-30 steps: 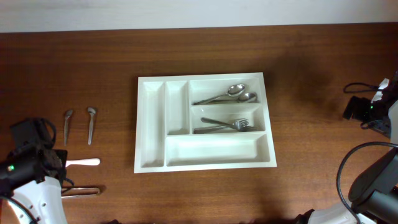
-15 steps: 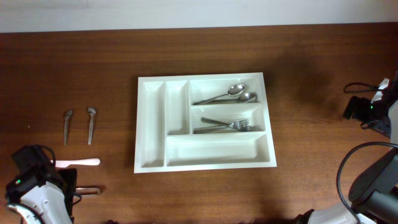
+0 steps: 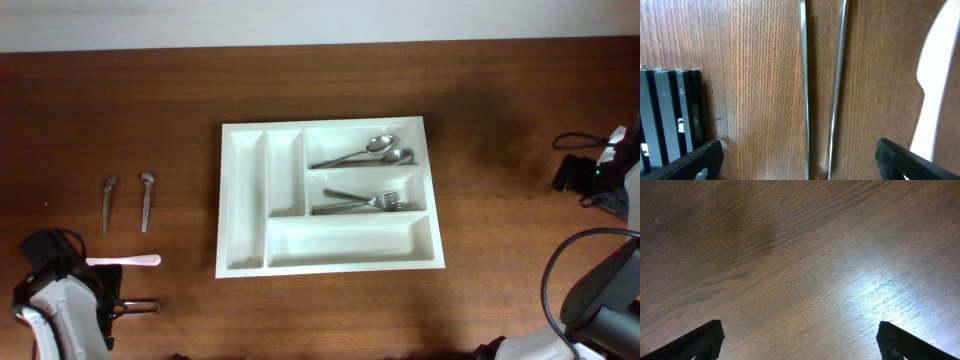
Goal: Pack container
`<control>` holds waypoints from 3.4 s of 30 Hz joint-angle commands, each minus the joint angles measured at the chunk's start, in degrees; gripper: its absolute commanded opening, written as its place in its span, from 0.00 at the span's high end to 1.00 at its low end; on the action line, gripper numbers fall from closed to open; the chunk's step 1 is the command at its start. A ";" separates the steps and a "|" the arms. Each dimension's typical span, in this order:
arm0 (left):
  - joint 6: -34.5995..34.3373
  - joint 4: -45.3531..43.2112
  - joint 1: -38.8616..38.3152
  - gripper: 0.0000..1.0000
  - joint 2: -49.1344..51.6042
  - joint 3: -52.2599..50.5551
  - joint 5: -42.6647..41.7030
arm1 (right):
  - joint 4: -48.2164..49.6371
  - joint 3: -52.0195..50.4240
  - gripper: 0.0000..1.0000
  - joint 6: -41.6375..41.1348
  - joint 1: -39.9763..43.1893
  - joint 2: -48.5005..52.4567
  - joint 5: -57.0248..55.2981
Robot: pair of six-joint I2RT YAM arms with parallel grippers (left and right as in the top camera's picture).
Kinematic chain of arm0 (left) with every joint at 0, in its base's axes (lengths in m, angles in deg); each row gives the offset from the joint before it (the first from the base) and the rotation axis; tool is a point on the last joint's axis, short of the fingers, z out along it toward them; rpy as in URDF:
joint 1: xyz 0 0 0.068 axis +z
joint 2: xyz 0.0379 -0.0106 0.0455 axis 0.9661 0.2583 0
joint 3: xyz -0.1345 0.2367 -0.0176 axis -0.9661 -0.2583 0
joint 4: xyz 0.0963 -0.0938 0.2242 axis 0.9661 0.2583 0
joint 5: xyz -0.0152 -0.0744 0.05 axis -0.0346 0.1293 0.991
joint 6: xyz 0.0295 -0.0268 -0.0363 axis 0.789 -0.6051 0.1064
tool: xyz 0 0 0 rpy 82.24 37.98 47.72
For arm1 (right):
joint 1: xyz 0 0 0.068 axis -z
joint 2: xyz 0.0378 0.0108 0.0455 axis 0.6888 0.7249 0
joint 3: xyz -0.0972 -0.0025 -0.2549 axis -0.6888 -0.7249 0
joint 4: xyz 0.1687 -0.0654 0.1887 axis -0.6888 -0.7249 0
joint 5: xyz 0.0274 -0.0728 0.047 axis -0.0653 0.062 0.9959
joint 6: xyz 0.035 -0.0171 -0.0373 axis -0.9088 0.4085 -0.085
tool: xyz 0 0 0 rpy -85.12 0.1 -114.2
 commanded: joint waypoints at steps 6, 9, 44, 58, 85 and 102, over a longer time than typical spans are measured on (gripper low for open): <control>1.09 -3.06 0.31 0.01 7.67 -0.66 -0.33 | 0.00 -0.31 0.01 -0.50 0.31 -0.13 -0.28; 1.09 -3.61 0.31 0.01 10.19 -0.66 -0.13 | 0.00 -0.31 0.01 -0.50 0.31 -0.13 -0.28; 8.35 -16.87 5.88 0.01 11.50 -5.77 -7.67 | 0.00 -0.31 0.01 -0.52 0.31 -0.13 -0.28; 8.33 -20.09 5.92 0.01 11.50 -5.79 -7.43 | 0.00 -0.31 0.01 -0.52 0.31 -0.13 -0.28; 8.11 -19.26 6.14 0.29 11.54 -5.79 -4.66 | 0.00 -0.31 0.01 -0.50 0.31 -0.13 -0.28; 13.18 -18.29 6.12 0.98 11.21 -3.13 -10.84 | 0.00 -0.31 0.01 -0.52 0.31 -0.13 -0.28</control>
